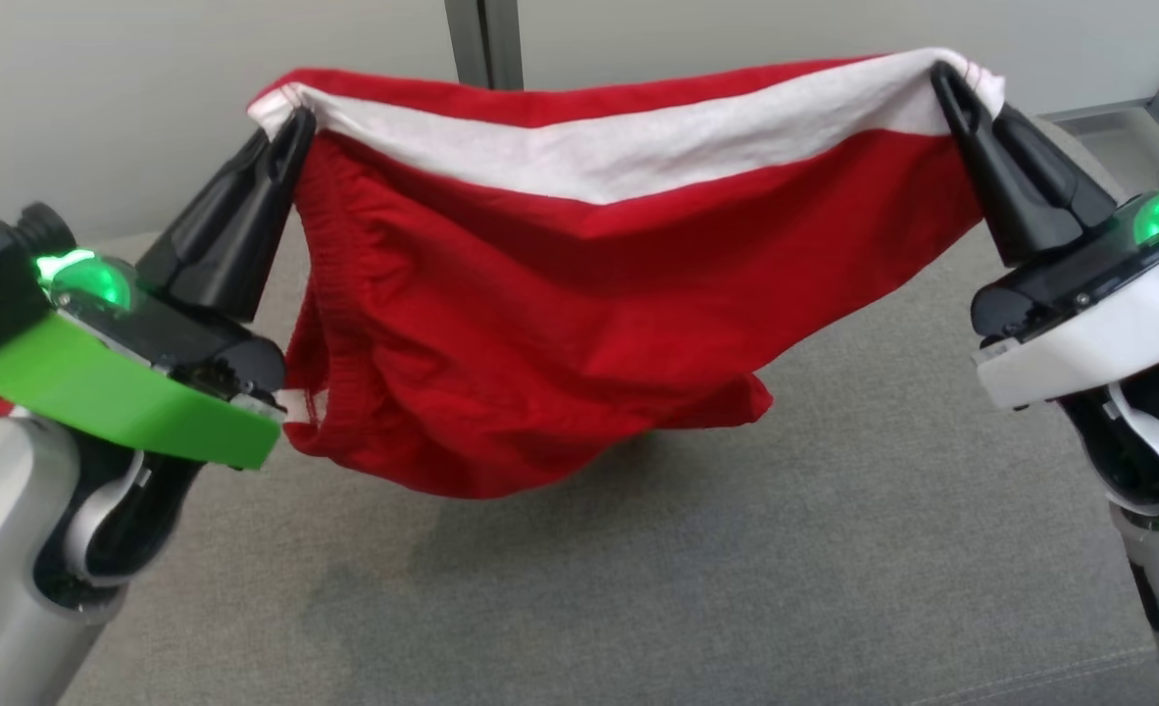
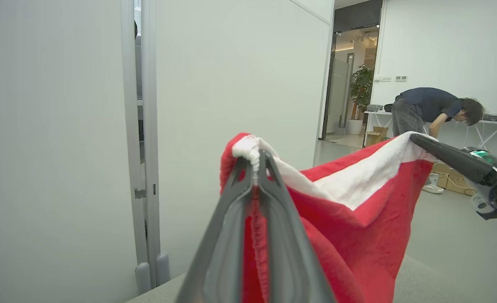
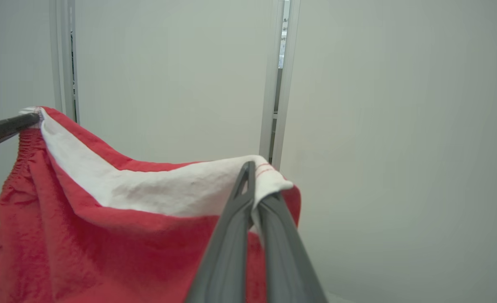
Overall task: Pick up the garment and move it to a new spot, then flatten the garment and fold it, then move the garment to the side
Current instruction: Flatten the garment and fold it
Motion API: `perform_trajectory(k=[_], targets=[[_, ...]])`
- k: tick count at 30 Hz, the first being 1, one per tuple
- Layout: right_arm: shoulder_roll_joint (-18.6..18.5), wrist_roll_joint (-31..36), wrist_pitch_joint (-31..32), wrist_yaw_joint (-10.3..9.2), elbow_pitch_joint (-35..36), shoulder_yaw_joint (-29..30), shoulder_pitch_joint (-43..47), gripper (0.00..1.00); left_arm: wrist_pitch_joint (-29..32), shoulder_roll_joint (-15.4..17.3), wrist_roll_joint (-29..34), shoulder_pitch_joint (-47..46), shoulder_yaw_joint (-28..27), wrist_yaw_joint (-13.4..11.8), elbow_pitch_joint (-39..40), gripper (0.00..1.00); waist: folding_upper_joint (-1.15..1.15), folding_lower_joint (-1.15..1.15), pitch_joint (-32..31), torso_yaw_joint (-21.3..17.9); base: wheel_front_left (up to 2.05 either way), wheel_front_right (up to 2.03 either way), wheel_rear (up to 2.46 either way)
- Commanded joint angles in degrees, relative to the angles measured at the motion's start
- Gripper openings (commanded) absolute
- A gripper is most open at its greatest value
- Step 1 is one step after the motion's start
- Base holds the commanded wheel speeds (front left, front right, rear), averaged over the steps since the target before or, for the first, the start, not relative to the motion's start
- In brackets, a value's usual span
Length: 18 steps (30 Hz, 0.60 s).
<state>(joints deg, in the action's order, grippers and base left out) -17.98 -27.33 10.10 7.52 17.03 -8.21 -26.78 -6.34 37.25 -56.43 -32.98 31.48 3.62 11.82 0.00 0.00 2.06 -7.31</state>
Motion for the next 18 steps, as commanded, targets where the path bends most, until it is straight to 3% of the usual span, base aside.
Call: perform_trajectory(k=[1,5,10,18], targets=[[0.2,-0.1,0.6,-0.06,0.3,0.5,-1.1,0.00,0.9,0.9,-0.1,-1.7,-0.5,-0.6,0.5,0.00,0.00,0.00,1.0,-0.2,0.00,0.00,0.00],[1.6,-2.1,1.4,-0.06,-2.4,1.2,-4.3,0.00,3.3,1.7,0.1,-5.1,-1.2,-1.4,0.3,0.00,0.00,0.00,4.2,-0.5,0.00,0.00,0.00],[2.3,-1.7,-0.3,-0.06,-10.9,-0.4,-12.7,0.00,5.2,-0.1,0.2,-11.8,-1.4,-0.7,-4.4,0.00,0.00,0.00,10.5,-0.6,0.00,0.00,0.00],[4.7,3.2,-11.0,-0.06,-29.3,-1.2,-33.8,0.00,2.8,-7.6,5.6,-30.0,0.1,1.7,-19.3,0.00,0.00,0.00,18.3,-1.2,0.00,0.00,0.00]])
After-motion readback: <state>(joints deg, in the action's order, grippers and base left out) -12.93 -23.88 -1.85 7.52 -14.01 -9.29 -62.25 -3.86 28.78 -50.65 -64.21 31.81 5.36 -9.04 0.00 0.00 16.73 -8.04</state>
